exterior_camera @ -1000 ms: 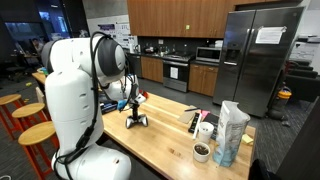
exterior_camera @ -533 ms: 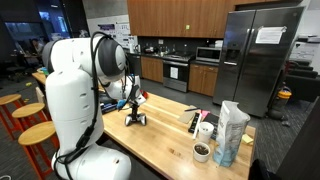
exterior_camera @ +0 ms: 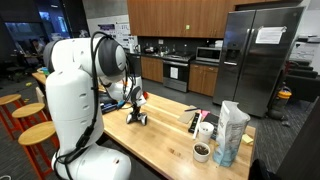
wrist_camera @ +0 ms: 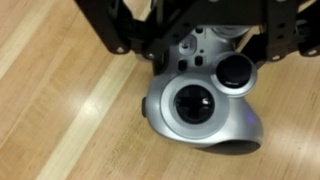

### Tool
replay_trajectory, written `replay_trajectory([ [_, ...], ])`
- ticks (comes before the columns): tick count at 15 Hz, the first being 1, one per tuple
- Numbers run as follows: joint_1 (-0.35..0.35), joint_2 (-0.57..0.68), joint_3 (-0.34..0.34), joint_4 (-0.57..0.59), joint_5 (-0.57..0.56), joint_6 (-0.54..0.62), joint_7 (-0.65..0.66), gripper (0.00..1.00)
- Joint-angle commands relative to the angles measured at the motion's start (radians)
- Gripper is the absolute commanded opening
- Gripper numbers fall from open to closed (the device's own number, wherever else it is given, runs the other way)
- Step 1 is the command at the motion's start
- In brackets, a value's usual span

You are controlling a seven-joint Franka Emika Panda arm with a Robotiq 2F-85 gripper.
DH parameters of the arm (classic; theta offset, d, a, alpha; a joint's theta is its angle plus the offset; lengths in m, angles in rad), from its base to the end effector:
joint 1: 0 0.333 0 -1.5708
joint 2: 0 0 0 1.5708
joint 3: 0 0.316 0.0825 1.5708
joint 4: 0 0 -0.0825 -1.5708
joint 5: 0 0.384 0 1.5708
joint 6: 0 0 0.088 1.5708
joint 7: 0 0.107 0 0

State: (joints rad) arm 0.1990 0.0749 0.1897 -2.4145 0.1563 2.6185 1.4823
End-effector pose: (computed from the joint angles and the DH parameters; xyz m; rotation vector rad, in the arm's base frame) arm 0.4689 0.1886 0.2925 -2.4361 1.7125 0.0066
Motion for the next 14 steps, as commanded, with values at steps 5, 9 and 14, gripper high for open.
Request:
replay_trajectory([
  [5,-0.008,0.023,-0.025,-0.020,0.147,0.083,0.204,0.47],
  [9,-0.012,0.034,-0.030,-0.025,0.231,0.104,0.303,0.47],
  [14,-0.010,0.052,-0.028,-0.035,0.340,0.158,0.447,0.47],
])
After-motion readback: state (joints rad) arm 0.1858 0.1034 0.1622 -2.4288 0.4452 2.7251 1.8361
